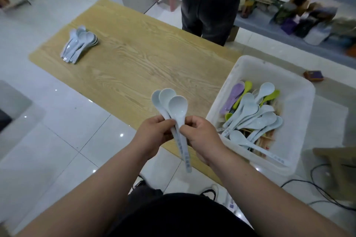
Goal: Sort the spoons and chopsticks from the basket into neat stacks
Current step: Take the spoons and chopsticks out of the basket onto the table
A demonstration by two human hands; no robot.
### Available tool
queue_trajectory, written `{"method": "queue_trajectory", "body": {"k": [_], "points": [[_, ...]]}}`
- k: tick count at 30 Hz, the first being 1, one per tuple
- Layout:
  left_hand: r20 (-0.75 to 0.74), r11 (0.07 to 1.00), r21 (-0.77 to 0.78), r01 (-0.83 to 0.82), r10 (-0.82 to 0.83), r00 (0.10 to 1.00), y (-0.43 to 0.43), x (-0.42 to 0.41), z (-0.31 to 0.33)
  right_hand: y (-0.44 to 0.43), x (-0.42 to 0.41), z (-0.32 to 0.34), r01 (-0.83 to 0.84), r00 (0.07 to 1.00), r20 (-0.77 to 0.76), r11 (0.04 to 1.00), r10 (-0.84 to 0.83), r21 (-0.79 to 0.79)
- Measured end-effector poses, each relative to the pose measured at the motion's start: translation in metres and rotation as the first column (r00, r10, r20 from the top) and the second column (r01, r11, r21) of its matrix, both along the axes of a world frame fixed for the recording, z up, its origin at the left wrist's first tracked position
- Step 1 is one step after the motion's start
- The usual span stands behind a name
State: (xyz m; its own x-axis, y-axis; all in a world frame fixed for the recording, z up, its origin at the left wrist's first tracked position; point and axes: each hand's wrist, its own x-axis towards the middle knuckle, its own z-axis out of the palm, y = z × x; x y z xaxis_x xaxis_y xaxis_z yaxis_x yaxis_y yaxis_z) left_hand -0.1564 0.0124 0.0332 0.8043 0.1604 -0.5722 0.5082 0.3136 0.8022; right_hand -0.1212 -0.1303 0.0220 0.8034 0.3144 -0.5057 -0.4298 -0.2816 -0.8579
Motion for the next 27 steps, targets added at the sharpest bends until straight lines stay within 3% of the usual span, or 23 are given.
{"method": "queue_trajectory", "body": {"k": [8, 15, 27], "points": [[0.004, 0.987, 0.155, 0.044, -0.045, 0.999, 0.14, -0.032, -0.007, 0.14, -0.021, 0.0, 0.055, 0.997, -0.061, 0.998, -0.053, 0.03], [0.017, 0.986, 0.165, 0.019, -0.022, 1.0, 0.262, -0.061, -0.006, 0.266, -0.038, 0.002, 0.075, 0.992, -0.11, 0.985, -0.059, 0.153], [-0.051, 0.987, 0.154, 0.048, -0.04, 0.998, 0.351, -0.004, -0.019, 0.358, 0.019, -0.028, 0.024, 0.995, -0.098, 0.993, -0.013, 0.113]]}}
